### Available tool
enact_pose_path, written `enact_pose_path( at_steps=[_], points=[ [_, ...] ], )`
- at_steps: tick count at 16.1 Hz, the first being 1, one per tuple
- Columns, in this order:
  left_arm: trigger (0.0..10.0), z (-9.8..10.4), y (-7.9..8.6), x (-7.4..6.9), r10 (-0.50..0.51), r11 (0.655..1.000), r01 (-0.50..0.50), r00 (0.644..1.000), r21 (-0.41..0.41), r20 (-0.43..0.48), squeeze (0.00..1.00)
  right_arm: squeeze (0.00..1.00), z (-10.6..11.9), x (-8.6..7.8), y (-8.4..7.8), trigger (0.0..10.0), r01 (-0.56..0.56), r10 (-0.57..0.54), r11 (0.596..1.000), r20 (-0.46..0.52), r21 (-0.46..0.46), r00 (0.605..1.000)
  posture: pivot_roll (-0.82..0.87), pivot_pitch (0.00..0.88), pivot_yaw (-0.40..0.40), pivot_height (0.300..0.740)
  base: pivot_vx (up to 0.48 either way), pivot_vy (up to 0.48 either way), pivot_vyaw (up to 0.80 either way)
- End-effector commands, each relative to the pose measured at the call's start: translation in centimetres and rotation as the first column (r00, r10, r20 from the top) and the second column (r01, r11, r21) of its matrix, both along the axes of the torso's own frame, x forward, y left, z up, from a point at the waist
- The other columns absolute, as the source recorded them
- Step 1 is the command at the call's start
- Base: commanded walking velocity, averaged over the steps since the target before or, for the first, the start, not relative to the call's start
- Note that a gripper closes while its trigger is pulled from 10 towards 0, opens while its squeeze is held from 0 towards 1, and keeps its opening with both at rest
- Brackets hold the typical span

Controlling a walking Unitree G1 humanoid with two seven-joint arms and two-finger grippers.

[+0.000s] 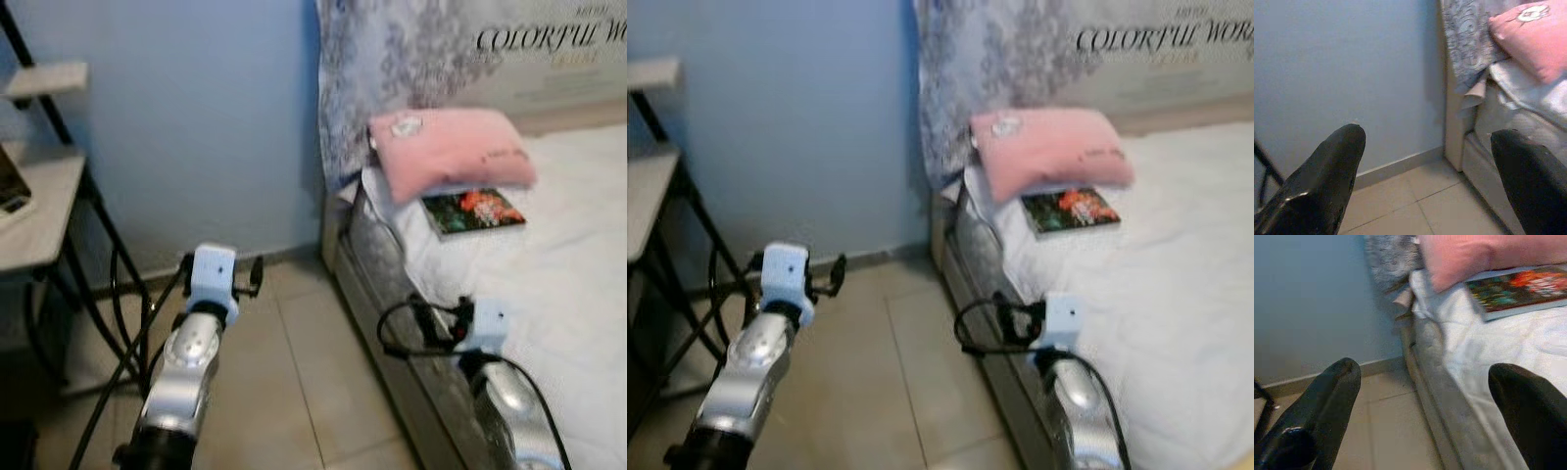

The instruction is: Clean up the room

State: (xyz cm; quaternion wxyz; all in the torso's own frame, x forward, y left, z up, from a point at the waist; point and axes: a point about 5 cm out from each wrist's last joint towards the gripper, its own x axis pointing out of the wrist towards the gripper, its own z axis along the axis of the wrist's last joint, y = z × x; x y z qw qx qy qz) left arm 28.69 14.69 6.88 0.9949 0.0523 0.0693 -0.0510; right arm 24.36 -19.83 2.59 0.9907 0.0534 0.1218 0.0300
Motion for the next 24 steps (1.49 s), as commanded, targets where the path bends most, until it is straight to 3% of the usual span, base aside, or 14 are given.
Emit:
enact_pose_path(
  at_steps=[1,8,10,18,20,22,24],
  points=[
    [10.0,0.5,-0.8,0.4,-0.030,1.000,0.030,0.999,0.004,0.019,0.00,0.00,0.5,0.2,-0.7,10.0,0.024,-0.023,0.999,0.022,-0.026,0.999,0.03,0.000,-0.006,0.740,0.480,0.000,0.00],
    [10.0,0.3,-0.7,0.7,0.005,1.000,-0.005,1.000,-0.016,0.018,0.00,0.00,0.3,0.5,-0.9,10.0,0.044,-0.044,0.998,0.011,-0.035,0.999,0.02,0.000,-0.005,0.740,0.480,0.000,0.21],
    [10.0,0.5,-0.8,0.9,-0.006,1.000,0.006,1.000,-0.011,0.021,0.00,0.00,0.2,0.5,-0.8,10.0,0.043,-0.043,0.998,0.011,-0.044,0.999,0.02,0.000,-0.004,0.740,0.480,0.000,0.73],
    [10.0,0.7,-0.3,1.8,-0.052,0.999,0.052,0.998,0.009,0.020,0.00,0.00,0.4,0.6,-0.7,10.0,0.069,-0.067,0.996,0.034,-0.053,0.997,0.02,0.000,0.004,0.740,0.480,0.000,0.00],
    [10.0,0.7,0.4,2.2,-0.071,0.997,0.071,0.997,0.014,0.029,0.00,0.00,0.5,0.1,-0.4,10.0,0.041,-0.037,0.996,0.045,-0.085,0.998,0.03,0.000,-0.004,0.740,0.480,0.000,0.00],
    [10.0,-0.2,1.2,1.6,-0.062,0.998,0.062,0.998,0.012,0.003,0.00,0.00,-0.2,-1.2,-0.5,10.0,0.008,-0.008,0.994,-0.005,-0.109,1.000,0.02,0.000,-0.011,0.740,0.480,0.000,0.00],
    [10.0,-0.9,1.6,1.0,-0.041,0.999,0.041,0.999,0.009,-0.012,0.00,0.00,-0.6,-1.3,-0.8,10.0,0.020,-0.022,0.994,-0.024,-0.104,0.999,0.02,0.000,-0.016,0.740,0.480,0.000,0.00]
  ],
)
